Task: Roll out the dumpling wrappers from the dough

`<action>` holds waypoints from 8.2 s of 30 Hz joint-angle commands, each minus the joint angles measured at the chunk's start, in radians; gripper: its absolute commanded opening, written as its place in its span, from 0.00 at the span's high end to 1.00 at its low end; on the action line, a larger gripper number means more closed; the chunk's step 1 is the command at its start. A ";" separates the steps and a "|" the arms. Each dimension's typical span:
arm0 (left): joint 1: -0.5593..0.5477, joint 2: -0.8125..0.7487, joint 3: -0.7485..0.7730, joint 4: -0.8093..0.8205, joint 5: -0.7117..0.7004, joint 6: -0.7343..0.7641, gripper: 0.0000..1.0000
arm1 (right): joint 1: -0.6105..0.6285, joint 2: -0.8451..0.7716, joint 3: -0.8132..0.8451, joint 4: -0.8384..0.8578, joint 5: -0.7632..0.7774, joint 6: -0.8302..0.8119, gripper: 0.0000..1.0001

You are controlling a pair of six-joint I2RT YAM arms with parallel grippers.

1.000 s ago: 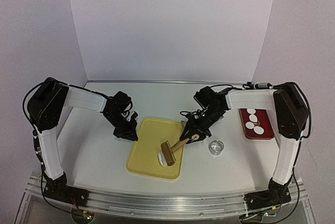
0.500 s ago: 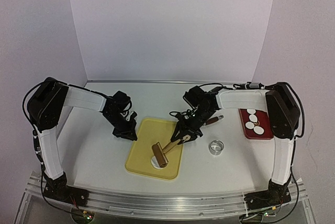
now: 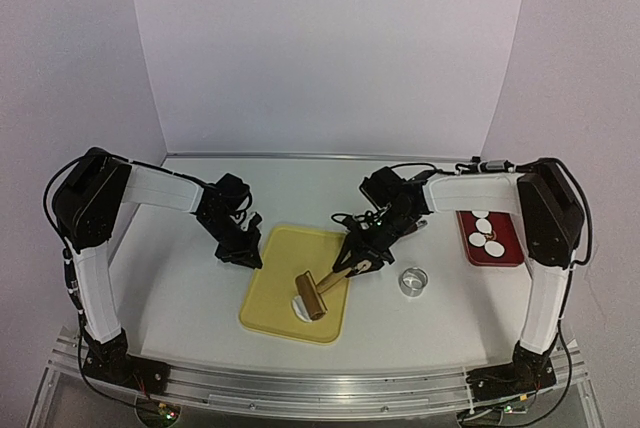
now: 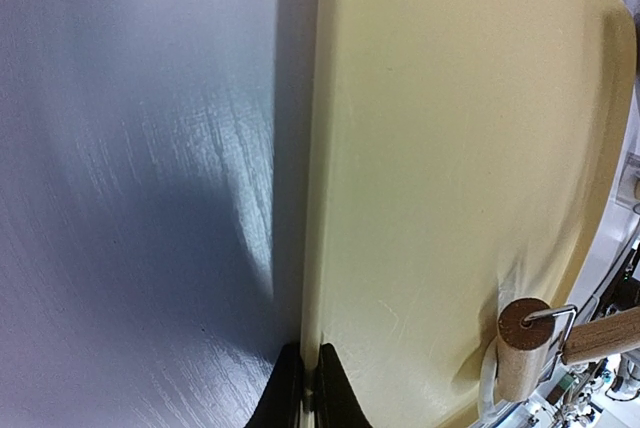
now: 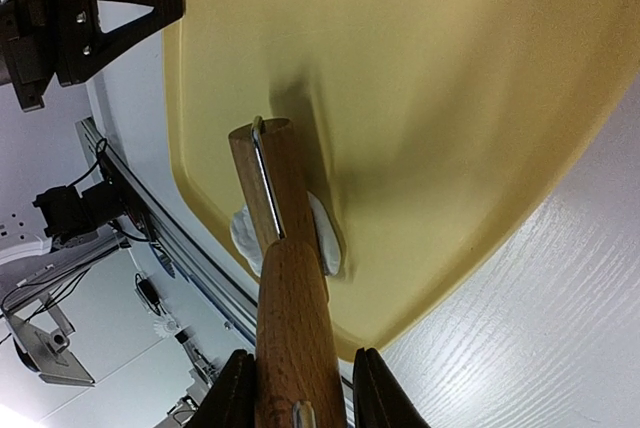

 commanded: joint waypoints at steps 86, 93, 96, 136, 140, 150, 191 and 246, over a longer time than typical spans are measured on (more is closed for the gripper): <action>0.052 -0.054 0.078 -0.056 -0.071 0.036 0.67 | 0.013 -0.229 -0.070 0.143 0.159 0.239 1.00; 0.053 -0.094 0.047 -0.089 -0.039 0.065 0.54 | 0.011 -0.256 -0.156 0.205 0.228 0.365 1.00; 0.052 -0.080 0.036 -0.099 -0.041 0.083 0.54 | 0.010 -0.231 -0.190 0.205 0.228 0.410 1.00; 0.057 0.075 0.048 -0.147 -0.107 0.237 1.00 | 0.094 -0.069 -0.272 0.178 0.393 0.500 1.00; 0.066 0.071 0.047 -0.150 -0.110 0.246 1.00 | 0.086 -0.164 -0.348 0.168 0.423 0.532 1.00; 0.074 0.071 0.044 -0.146 -0.101 0.242 1.00 | 0.076 -0.252 -0.463 0.155 0.416 0.582 1.00; 0.095 0.059 0.033 -0.130 -0.093 0.234 1.00 | 0.063 -0.234 -0.544 0.122 0.423 0.592 1.00; 0.126 0.043 0.020 -0.113 -0.083 0.225 1.00 | 0.073 -0.058 -0.390 -0.033 0.445 0.481 1.00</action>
